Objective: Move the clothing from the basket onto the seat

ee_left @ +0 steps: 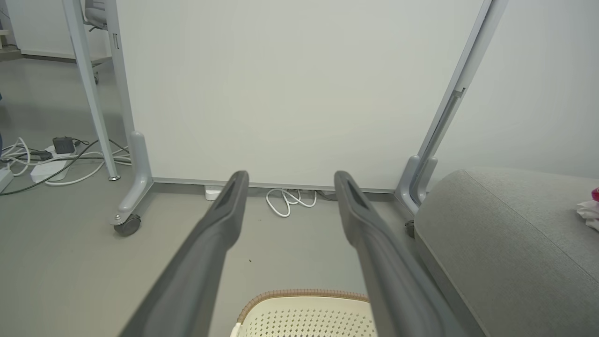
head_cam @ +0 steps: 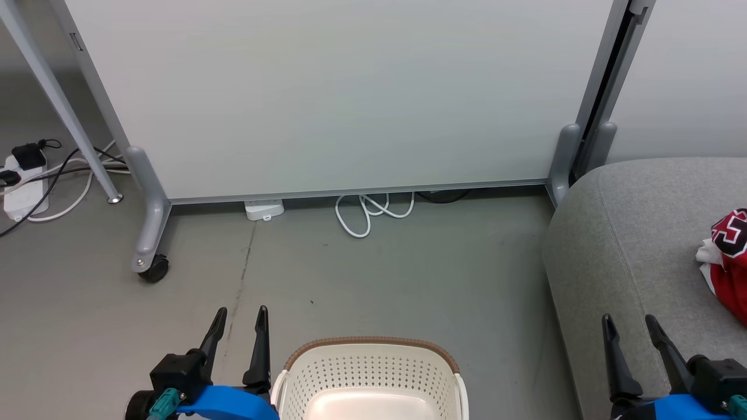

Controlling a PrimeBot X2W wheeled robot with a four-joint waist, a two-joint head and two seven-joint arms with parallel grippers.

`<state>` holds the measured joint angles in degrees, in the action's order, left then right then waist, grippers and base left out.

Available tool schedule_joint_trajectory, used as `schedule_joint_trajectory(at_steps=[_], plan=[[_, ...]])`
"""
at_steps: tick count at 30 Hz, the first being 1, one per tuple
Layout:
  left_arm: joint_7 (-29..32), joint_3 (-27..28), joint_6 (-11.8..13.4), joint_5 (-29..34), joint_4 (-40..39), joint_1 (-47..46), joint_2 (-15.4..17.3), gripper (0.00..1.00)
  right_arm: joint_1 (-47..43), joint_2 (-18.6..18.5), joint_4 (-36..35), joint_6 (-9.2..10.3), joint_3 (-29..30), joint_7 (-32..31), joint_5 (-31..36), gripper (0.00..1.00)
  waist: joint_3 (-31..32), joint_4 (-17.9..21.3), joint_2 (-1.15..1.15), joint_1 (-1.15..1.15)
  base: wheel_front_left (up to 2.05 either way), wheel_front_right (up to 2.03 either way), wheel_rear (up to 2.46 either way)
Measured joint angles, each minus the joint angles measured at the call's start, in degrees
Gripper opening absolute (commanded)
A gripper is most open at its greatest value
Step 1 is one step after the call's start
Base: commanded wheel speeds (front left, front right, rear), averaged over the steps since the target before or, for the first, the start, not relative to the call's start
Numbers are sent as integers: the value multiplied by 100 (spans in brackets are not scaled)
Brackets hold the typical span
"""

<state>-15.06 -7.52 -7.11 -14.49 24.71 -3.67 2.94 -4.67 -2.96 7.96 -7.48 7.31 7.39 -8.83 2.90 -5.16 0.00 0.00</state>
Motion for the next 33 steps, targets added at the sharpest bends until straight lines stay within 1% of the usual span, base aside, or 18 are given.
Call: schedule_joint_trajectory(at_steps=[15, 16, 24, 26, 33], plan=[[0, -53, -10, -14, 102, 2, 0, 100, 5, 0, 78, 0, -57, 4, -83, 100, -6, -26, 0, 0, 0, 0, 0], [1, -64, -9, -24, 125, 8, -1, 0, 3, 1, 96, 0, -62, 7, -83, 0, -6, -27, 0, 0, 0, 0, 0], [42, -65, -8, -26, 512, 402, -1, 0, -73, 60, 549, 0, -69, -26, -93, 0, -5, -27, 0, 0, 0, 0, 0], [93, -53, -8, -180, 520, 456, -1, 0, -74, 69, 597, 0, -67, -77, -225, 0, -10, -20, 0, 0, 0, 0, 0], [293, 86, -8, -902, 393, 454, -1, 0, -49, 69, 606, 0, -65, -186, -1003, 0, -27, 11, 0, 0, 0, 0, 0]])
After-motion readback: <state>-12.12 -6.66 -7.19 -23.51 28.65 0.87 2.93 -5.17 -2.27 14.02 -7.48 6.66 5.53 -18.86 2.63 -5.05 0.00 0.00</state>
